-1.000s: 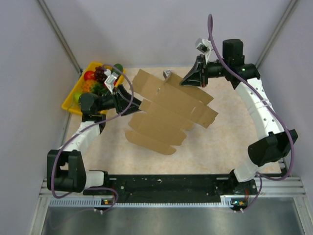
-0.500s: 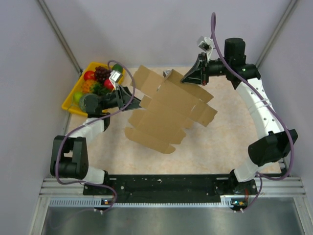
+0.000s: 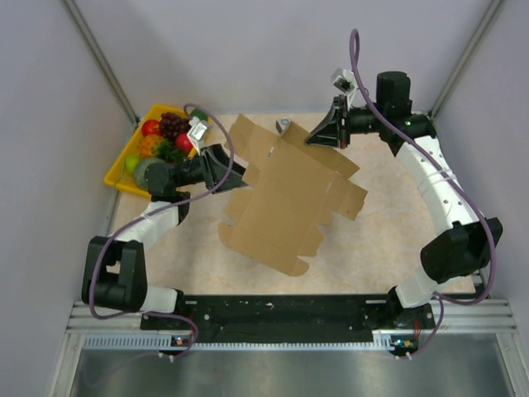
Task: Fold the paper box
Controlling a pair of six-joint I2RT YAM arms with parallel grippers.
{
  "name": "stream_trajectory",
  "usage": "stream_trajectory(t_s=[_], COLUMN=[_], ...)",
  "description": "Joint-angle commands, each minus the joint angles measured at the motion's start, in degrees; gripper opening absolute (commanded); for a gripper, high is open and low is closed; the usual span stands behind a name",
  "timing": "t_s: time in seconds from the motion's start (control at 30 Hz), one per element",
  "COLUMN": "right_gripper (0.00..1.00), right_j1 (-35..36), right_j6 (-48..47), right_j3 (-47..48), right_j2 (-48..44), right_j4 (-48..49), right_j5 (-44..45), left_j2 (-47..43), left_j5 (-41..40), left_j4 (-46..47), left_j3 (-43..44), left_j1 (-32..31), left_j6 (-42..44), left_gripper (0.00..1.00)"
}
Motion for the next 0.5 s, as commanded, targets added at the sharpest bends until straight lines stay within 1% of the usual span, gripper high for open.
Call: stream_trajectory(t_s=[0.0, 0.03, 0.07, 0.1, 0.13, 0.17, 0.2, 0.23, 0.27, 0.3, 0.33, 0.37, 0.4, 0.47], right_gripper=[0.00, 0.00, 0.00, 0.00, 0.00, 0.00, 0.00, 0.00, 0.00, 0.00, 0.00, 0.00, 0.00, 0.00], right_j1=[0.4, 0.4, 0.4, 0.4, 0.4, 0.5, 0.4, 0.5, 0.5, 0.6, 0.7, 1.0, 1.3, 2.4], right_j6=[-0.5, -0.6, -0.6, -0.6, -0.6, -0.5, -0.5, -0.4, -0.4, -0.4, 0.0, 0.3, 0.4, 0.8], right_j3=[-0.2, -0.3, -0.4, -0.4, -0.4, -0.4, -0.4, -0.5, -0.6, -0.7, -0.9, -1.0, -1.1, -1.5], right_j2=[-3.3, -3.3, -3.5, -3.7, -3.6, -3.6, -3.5, -3.4, -3.5, -3.4, -3.4, -3.4, -3.4, -3.4], right_j4=[2.3, 2.2, 2.2, 2.2, 2.2, 2.3, 2.3, 2.3, 2.3, 2.4, 2.5, 2.7, 2.7, 2.7], right_j5=[1.1, 1.5, 1.7, 1.8, 1.5, 1.3, 1.2, 1.5, 1.7, 1.8, 2.1, 2.6, 3.3, 5.5], left_j2=[-6.0, -7.4, -10.1, -11.3, -12.7, -15.1, -16.1, -16.9, -17.7, -18.0, -18.2, -17.9, -17.7, -17.1], left_j5=[-1.1, -1.5, -2.0, -2.7, -5.4, -7.2, -9.2, -13.8, -15.5, -16.7, -17.2, -16.0, -15.9, -15.8], left_j4=[-6.3, -15.1, -21.4, -27.6, -33.6, -44.6, -49.1, -54.2, -59.4, -61.5, -62.0, -61.4, -59.7, -59.1], left_j3=[0.6, 0.8, 1.1, 2.2, 2.9, 3.5, 5.1, 5.9, 6.5, 7.5, 7.6, 7.4, 7.0, 6.3], left_j1=[0.2, 0.2, 0.3, 0.6, 0.9, 1.1, 1.1, 1.1, 1.1, 1.1, 1.1, 1.1, 1.0, 0.7], left_j6=[12.4, 16.0, 19.7, 28.3, 32.6, 36.4, 42.7, 45.4, 47.2, 49.1, 49.2, 48.7, 47.1, 46.3], left_gripper=[0.87, 0.87, 0.88, 0.88, 0.89, 0.91, 0.92, 0.93, 0.93, 0.93, 0.93, 0.93, 0.91, 0.85])
